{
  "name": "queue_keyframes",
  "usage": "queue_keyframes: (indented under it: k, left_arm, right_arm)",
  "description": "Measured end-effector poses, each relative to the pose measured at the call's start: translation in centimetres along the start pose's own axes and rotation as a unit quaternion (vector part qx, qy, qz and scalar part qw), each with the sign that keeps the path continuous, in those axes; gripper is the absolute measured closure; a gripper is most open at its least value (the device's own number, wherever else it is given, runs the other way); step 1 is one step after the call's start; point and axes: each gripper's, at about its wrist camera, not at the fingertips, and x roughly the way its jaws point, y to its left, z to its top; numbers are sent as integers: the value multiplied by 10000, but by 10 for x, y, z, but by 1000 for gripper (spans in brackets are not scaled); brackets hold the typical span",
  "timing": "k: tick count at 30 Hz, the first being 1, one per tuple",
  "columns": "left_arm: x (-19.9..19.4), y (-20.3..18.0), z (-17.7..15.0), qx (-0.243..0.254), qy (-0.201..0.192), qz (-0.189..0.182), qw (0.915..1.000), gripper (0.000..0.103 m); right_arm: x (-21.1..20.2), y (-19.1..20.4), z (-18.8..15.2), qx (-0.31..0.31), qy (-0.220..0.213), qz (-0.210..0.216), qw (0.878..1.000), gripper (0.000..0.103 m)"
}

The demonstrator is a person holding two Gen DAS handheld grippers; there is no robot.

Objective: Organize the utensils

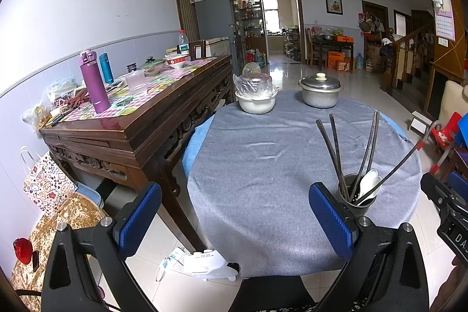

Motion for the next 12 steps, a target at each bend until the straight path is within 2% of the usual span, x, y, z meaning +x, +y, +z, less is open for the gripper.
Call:
queue_keyframes:
  k: [8, 12]
  left_arm:
    - [5, -7, 0, 76, -6, -51, 10000, 2]
    - [26, -10, 7, 46, 64, -135, 9999, 3]
  right_arm:
    - [0, -4, 3, 7, -42, -45, 10000, 23]
    - [3, -21, 11, 170, -169, -169, 9996, 23]
